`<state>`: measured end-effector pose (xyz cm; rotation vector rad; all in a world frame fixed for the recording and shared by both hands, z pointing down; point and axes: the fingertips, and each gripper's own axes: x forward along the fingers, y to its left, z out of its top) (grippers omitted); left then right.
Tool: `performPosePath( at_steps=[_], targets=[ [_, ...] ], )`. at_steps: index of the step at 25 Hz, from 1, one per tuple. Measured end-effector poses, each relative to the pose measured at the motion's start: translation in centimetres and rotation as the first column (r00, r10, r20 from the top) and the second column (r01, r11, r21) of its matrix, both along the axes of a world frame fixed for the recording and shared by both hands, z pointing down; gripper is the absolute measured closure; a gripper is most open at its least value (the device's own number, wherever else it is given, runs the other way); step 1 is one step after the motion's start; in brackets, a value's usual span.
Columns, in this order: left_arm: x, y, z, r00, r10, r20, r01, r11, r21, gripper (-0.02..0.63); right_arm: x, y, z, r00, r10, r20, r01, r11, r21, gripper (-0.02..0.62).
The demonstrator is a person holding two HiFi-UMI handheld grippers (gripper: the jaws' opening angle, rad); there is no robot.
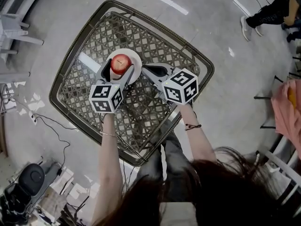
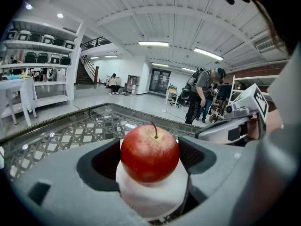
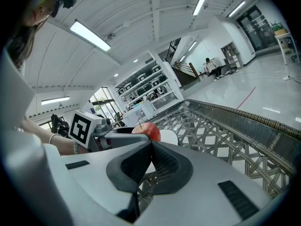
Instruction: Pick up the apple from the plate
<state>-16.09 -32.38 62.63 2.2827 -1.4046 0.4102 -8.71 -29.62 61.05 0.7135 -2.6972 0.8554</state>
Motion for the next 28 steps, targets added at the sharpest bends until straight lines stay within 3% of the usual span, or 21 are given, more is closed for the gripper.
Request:
performPosePath(
  at_steps=[28],
  targets=[
    [-0.4,4.5,-8.6,0.988,-0.125,-0.094,0.134,0.987,0.088,0.222,1.4,2.6,-6.4,1.0,0.017,0.024,-0.018,0.999,0.045,0.586]
  ],
)
